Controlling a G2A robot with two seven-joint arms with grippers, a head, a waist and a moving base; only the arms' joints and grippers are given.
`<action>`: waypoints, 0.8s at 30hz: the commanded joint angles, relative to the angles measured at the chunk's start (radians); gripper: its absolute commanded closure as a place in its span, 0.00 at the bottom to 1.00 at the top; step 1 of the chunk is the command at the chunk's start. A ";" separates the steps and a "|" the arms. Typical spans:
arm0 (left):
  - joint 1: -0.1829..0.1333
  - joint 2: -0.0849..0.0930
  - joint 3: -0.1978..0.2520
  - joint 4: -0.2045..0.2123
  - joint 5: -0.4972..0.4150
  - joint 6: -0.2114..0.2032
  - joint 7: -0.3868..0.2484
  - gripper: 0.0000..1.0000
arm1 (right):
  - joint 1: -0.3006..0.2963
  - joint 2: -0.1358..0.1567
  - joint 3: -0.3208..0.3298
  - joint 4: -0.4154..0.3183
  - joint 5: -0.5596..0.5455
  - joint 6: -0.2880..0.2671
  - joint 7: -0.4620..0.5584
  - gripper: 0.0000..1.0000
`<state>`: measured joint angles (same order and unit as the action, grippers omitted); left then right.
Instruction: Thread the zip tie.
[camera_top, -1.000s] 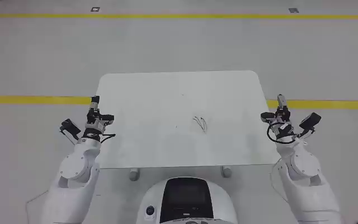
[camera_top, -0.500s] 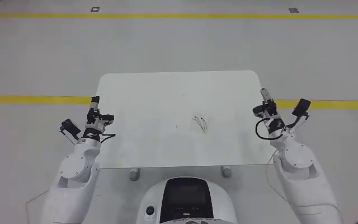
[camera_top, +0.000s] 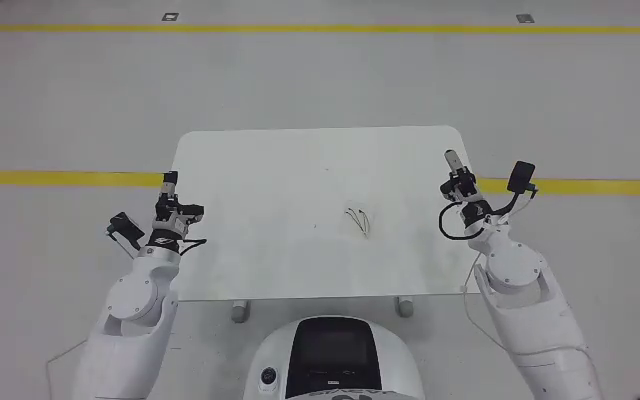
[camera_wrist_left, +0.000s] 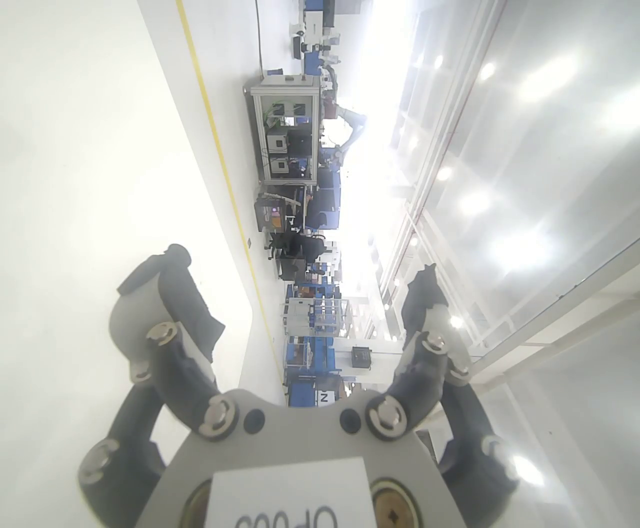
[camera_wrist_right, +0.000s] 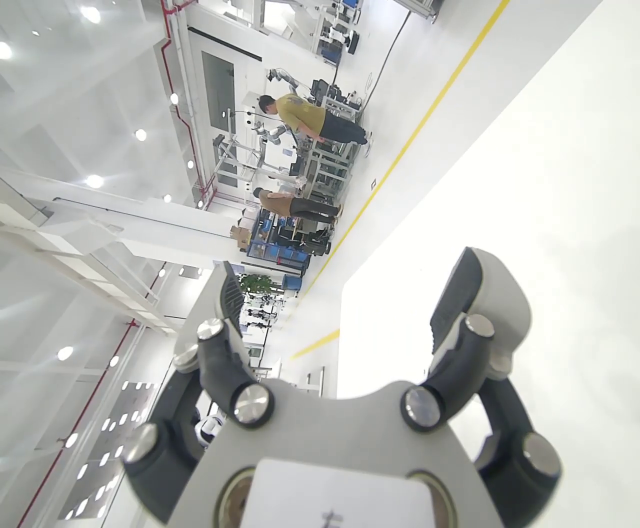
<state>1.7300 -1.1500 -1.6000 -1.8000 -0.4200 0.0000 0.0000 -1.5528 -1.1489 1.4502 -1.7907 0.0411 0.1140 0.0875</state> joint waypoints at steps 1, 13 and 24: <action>0.000 0.000 0.000 0.000 0.000 0.000 0.000 0.00 | 0.000 0.000 0.000 0.000 0.000 0.000 0.000 0.00; 0.000 0.000 0.000 0.000 0.000 0.000 0.000 0.00 | 0.050 0.009 -0.053 -0.005 -0.238 0.044 0.111 0.00; 0.000 0.000 0.000 0.000 0.000 0.000 0.000 0.00 | 0.207 -0.006 -0.245 0.049 -0.479 0.207 0.237 0.00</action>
<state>1.7300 -1.1500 -1.6000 -1.8000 -0.4200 0.0000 0.0000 -1.3446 -1.1557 1.2027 -1.7407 -0.4412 0.3220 0.3256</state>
